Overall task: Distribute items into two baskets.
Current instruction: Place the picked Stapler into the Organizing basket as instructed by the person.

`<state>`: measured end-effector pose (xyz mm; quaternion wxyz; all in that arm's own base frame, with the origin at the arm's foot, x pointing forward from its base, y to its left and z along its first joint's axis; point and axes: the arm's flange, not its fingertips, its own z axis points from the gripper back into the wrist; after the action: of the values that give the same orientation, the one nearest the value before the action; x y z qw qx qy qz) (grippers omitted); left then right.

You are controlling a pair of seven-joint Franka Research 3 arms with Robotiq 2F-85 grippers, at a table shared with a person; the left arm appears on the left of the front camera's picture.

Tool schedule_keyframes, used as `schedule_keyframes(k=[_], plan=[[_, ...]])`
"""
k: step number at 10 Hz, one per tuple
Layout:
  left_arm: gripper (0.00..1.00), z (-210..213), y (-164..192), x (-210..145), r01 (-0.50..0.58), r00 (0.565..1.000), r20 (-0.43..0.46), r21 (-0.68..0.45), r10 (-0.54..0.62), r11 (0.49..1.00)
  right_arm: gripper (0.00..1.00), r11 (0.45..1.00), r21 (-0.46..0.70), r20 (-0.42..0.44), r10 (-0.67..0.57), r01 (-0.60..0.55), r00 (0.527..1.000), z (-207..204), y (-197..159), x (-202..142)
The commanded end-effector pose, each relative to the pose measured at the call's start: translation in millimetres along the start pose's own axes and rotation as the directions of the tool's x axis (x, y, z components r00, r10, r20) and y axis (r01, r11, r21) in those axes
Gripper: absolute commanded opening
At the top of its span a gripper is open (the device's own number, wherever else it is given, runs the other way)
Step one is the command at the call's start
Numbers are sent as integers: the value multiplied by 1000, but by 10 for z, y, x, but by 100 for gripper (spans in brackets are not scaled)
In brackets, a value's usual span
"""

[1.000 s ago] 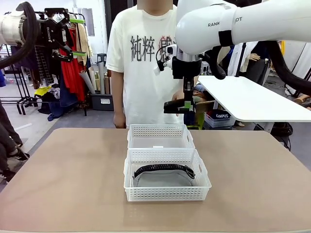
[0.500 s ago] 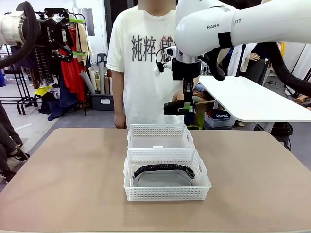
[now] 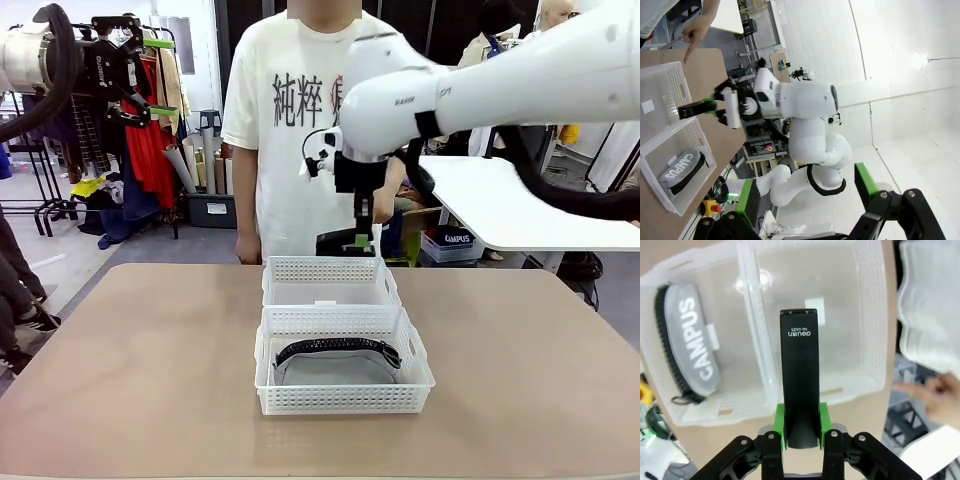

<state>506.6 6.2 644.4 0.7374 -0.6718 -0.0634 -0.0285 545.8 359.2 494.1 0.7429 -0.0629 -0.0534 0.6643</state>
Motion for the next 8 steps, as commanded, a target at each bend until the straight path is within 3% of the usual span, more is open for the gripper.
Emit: schedule_keyframes(k=[1,8], plan=[[100,8,-6,-10,0,1000,0,-1,0,1000,0,996,-41,-4,83,-83,997,-154,-179,191],[100,8,-6,-10,0,1000,0,-1,0,1000,0,991,38,-56,128,-126,990,-1121,-628,377]])
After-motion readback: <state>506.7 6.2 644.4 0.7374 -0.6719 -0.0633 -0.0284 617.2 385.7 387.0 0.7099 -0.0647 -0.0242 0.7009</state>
